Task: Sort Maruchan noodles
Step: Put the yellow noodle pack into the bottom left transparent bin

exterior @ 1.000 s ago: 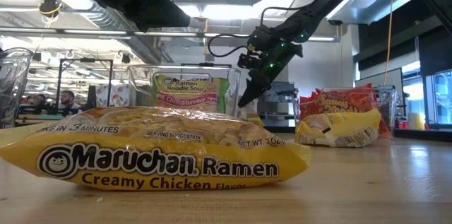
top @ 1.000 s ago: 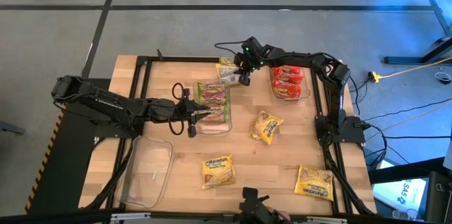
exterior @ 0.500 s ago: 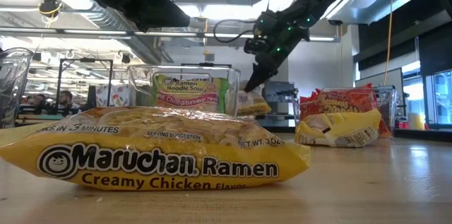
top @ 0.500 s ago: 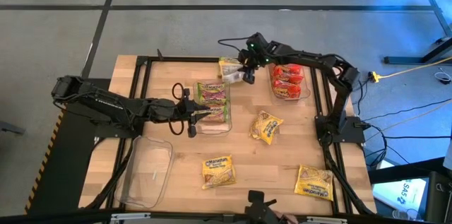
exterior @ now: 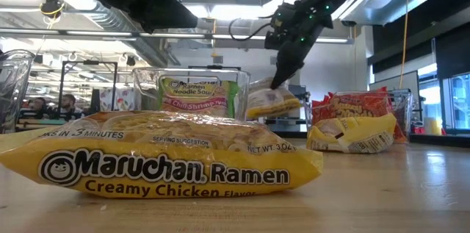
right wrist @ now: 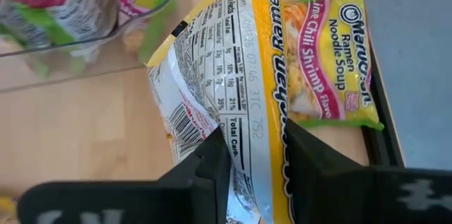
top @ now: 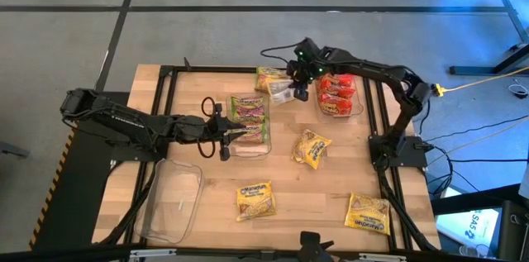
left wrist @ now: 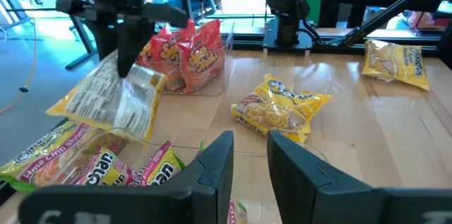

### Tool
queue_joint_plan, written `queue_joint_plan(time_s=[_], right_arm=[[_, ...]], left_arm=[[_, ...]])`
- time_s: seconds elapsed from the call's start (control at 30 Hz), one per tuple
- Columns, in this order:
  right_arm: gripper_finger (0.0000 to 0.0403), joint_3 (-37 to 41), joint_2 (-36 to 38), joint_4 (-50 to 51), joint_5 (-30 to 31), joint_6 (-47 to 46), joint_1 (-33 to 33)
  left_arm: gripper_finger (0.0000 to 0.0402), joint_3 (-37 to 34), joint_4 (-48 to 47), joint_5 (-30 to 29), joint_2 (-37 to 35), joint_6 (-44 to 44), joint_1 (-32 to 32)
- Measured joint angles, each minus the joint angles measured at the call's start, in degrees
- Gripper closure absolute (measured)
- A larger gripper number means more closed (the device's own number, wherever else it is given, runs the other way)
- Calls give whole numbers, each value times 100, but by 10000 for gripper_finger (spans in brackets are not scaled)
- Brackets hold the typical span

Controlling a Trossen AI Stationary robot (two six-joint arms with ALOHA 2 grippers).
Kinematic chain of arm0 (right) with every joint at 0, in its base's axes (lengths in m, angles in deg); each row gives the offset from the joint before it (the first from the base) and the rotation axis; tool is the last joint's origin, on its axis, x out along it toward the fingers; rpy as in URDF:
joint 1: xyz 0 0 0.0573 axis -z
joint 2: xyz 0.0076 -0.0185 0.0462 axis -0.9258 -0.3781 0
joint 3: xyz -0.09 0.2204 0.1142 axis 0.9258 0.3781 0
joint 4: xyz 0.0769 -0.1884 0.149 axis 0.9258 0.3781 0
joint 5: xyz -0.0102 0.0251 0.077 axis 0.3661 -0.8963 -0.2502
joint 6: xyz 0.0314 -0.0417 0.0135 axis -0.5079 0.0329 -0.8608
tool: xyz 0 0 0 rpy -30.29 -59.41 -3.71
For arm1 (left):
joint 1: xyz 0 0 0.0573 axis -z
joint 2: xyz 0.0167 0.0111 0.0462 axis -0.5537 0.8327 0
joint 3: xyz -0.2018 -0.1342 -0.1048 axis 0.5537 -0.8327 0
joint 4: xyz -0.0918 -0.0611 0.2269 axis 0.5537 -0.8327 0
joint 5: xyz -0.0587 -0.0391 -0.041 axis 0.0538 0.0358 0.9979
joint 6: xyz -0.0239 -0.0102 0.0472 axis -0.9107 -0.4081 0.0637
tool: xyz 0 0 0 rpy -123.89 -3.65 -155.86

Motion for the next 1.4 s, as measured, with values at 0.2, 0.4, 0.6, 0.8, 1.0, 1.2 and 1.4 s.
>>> queue_joint_plan(time_s=[0.2,0.4,0.6,0.8,1.0,1.2,1.4], right_arm=[[320,0,405,448,1,-38,-2],[320,0,931,822,3,-247,-328],[320,0,1244,1195,-4,-398,-985],[320,0,1422,1445,-35,-651,-1645],[320,0,1576,1479,-335,-785,-2095],[320,0,1637,1487,-705,-973,-2210],[320,0,1637,1477,-1452,-1098,-2210]], left_arm=[[320,0,2,0,0,-3,0],[320,0,26,63,0,3,4],[315,-2,57,52,0,-176,15],[278,-2,178,3,78,-279,201],[236,430,276,-4,631,95,371],[227,1362,251,55,1562,1089,704],[229,2629,-714,-515,2382,2305,1081]])
